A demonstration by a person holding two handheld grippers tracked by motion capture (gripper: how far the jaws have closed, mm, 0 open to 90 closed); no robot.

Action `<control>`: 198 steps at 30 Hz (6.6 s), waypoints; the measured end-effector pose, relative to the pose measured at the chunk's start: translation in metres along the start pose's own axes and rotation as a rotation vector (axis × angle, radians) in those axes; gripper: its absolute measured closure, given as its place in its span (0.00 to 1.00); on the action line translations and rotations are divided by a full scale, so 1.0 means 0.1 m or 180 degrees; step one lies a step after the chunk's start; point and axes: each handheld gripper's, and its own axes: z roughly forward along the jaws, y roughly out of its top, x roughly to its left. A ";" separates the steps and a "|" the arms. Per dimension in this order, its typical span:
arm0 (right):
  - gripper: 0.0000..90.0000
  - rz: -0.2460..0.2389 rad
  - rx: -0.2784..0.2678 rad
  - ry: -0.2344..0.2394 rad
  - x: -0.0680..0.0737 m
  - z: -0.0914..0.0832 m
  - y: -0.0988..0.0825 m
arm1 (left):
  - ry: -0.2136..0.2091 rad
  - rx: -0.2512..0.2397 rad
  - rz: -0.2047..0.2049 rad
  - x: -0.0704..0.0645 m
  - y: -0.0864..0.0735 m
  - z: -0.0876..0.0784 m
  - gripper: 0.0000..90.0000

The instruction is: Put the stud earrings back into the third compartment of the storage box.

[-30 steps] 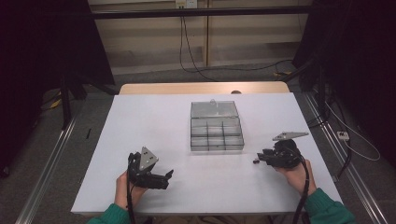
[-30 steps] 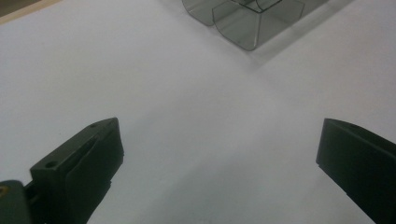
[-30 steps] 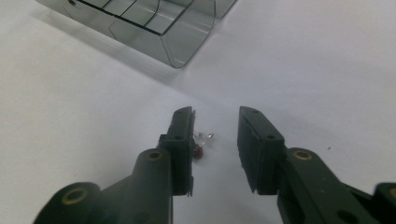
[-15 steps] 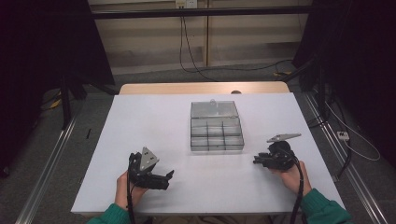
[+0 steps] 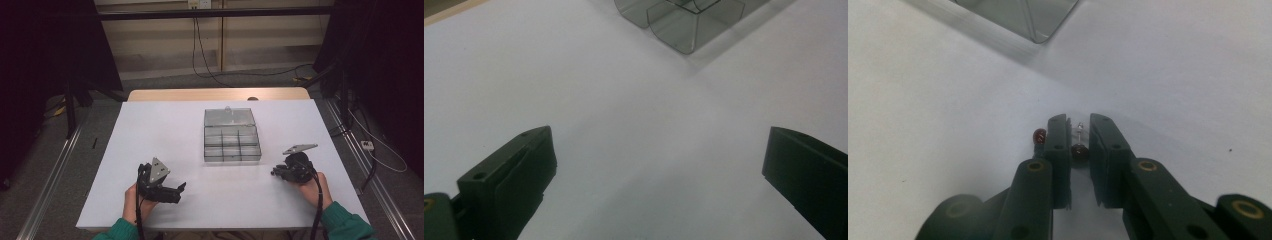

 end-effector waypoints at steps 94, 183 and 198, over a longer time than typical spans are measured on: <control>0.90 -0.0399 -0.0994 -0.0183 0.14 -0.26 0.37 | 0.0035 0.0043 0.0026 0.04 0.00 0.03 0.01; 0.71 -0.0353 -0.0838 -0.0039 0.21 0.45 1.05 | 0.0022 0.0060 0.0039 0.03 0.00 0.04 0.01; 0.26 -0.0367 -0.0731 0.0179 0.11 0.17 0.86 | 0.0024 0.0041 0.0047 0.03 0.00 0.03 0.01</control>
